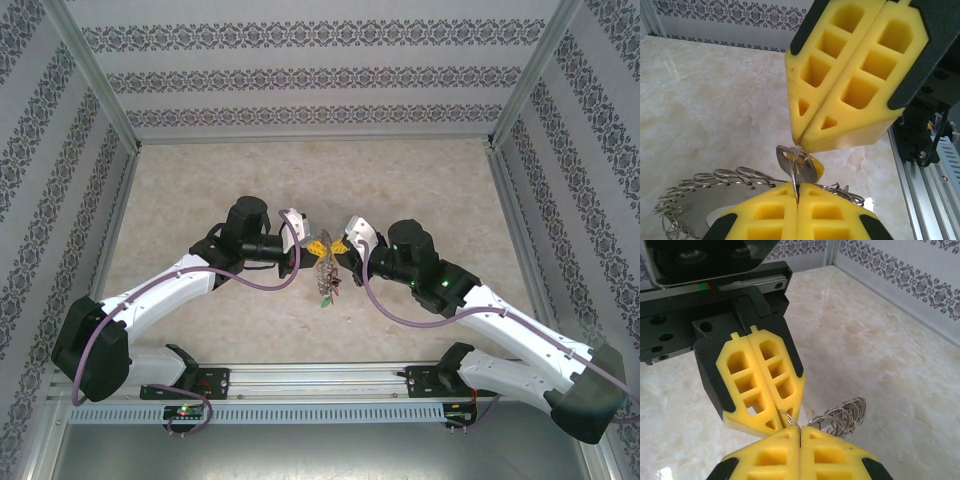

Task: Put the keys on the keyring

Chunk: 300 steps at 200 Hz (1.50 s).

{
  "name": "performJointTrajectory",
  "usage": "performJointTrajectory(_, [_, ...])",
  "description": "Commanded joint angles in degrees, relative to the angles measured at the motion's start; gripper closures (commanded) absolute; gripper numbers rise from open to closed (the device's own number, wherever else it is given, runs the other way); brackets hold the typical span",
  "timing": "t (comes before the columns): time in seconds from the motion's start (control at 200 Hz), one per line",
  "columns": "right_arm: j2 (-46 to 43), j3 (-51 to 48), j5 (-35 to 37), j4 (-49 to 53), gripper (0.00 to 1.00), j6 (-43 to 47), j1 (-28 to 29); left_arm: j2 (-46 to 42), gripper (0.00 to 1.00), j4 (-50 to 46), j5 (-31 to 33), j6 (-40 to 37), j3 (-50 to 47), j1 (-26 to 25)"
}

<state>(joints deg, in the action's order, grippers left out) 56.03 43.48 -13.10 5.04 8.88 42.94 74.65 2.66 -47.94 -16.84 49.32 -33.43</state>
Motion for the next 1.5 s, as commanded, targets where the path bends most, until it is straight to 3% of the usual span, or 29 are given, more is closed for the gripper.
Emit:
performJointTrajectory(0.0, [0.79,2.28,7.07,1.69,1.0,-1.81,0.27,-0.63,1.0,2.79,-2.84,-0.56,2.29,-1.22])
performJointTrajectory(0.425, [0.38,0.61,7.62,4.8,1.0,-4.05,-0.2,-1.41,1.0,4.98,-0.85,0.32,0.67,-1.2])
performJointTrajectory(0.564, [0.83,0.54,2.76,4.08,1.0,-5.02,-0.94,-1.28,1.0,5.33,-0.94,0.41,0.73,-1.26])
performJointTrajectory(0.694, [0.63,0.42,-6.06,3.4,0.95,-7.38,-2.81,-1.36,1.0,5.24,-1.01,0.32,0.94,-1.2])
performJointTrajectory(0.804, [0.66,0.11,-9.11,3.35,0.9,-8.69,-3.52,-1.51,1.0,5.25,-1.15,0.32,0.86,-1.24])
performJointTrajectory(1.494, [4.2,0.4,-11.98,2.39,0.86,-10.68,-4.27,-2.16,1.0,5.7,-1.29,0.59,0.54,-1.21])
